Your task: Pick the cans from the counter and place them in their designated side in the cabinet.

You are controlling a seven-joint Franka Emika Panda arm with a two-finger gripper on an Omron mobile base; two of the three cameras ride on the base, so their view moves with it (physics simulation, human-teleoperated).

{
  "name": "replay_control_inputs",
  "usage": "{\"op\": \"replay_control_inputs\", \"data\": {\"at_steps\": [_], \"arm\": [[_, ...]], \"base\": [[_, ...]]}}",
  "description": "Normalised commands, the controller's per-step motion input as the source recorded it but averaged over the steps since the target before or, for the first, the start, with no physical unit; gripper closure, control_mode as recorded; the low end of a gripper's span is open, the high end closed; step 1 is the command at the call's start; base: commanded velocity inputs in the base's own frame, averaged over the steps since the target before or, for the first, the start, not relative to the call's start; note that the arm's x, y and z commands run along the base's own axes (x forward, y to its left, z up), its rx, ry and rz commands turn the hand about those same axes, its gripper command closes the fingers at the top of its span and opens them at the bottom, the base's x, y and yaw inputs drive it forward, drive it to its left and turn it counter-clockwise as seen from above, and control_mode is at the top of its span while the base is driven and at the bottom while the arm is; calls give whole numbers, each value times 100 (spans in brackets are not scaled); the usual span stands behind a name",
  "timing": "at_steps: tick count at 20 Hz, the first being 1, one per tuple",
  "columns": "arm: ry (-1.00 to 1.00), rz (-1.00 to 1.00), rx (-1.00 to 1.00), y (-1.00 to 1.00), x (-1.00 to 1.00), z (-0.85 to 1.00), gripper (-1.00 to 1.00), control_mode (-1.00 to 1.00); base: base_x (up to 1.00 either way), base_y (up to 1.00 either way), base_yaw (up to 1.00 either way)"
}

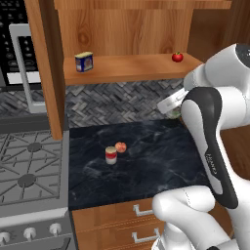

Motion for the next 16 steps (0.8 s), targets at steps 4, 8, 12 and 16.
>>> {"op": "replay_control_inputs", "data": {"at_steps": [4, 8, 12, 16], "arm": [[-5, 3, 0, 0, -3, 21, 100, -100], [-7, 3, 0, 0, 0, 17, 100, -100], [-10, 3, 0, 0, 0, 15, 100, -100], [-10, 3, 0, 0, 0, 14, 100, -100]], "base": [[0, 0, 0], [0, 0, 0], [0, 0, 0], [0, 0, 0]]}}
